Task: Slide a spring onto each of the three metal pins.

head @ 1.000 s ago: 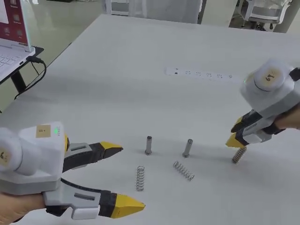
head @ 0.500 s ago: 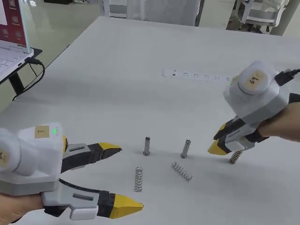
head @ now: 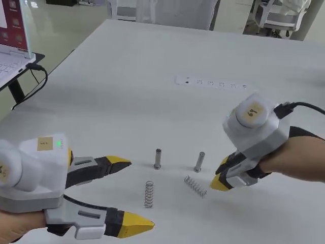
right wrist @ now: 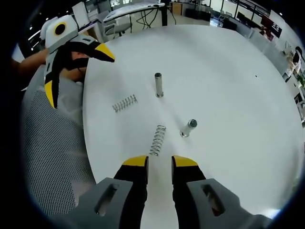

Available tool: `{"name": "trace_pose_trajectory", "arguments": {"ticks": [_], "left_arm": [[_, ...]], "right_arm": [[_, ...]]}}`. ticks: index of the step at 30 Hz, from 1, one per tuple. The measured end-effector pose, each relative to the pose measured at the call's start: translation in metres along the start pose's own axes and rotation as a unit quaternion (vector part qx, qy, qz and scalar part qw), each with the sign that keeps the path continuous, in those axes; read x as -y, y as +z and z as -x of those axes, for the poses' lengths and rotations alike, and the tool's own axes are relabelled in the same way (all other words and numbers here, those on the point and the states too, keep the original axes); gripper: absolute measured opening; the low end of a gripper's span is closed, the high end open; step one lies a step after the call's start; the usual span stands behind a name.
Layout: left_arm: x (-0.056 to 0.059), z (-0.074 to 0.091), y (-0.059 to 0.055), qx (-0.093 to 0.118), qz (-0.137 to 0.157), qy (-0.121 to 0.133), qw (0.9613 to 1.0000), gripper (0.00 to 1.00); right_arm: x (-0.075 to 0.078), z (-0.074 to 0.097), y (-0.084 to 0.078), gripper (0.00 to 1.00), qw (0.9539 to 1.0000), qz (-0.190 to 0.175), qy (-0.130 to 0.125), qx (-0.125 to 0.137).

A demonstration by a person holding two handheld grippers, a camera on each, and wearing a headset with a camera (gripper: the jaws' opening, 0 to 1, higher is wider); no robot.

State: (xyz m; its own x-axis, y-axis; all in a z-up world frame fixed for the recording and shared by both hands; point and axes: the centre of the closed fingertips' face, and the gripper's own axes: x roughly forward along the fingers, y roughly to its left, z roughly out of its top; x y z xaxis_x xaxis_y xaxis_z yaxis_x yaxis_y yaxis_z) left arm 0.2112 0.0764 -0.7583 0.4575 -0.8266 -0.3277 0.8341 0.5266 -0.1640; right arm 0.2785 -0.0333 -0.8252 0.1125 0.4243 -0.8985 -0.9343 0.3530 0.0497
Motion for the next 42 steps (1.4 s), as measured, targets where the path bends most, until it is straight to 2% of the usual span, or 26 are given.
{"name": "trace_pose_trajectory", "arguments": {"ticks": [6,9,20,34,42], "left_arm": [[0.001,0.0,0.0,0.0,-0.001,-0.001,1.0,0.74],[0.001,0.0,-0.001,0.0,0.0,-0.002,1.0,0.74],[0.002,0.0,-0.002,0.0,0.0,-0.002,1.0,0.74],[0.002,0.0,-0.002,0.001,0.0,-0.003,1.0,0.73],[0.003,0.001,-0.002,-0.003,-0.002,-0.005,1.0,0.72]], "right_arm": [[-0.004,-0.012,0.0,0.17,0.9999,-0.013,0.001,0.001],[-0.005,-0.017,0.002,0.16,0.9998,-0.021,-0.004,0.006],[-0.003,-0.031,0.002,0.14,0.999,-0.04,-0.018,-0.002],[-0.007,-0.04,-0.003,0.12,0.9987,-0.017,-0.043,-0.022],[-0.004,-0.038,-0.002,0.09,0.9984,-0.007,-0.053,-0.018]]}}
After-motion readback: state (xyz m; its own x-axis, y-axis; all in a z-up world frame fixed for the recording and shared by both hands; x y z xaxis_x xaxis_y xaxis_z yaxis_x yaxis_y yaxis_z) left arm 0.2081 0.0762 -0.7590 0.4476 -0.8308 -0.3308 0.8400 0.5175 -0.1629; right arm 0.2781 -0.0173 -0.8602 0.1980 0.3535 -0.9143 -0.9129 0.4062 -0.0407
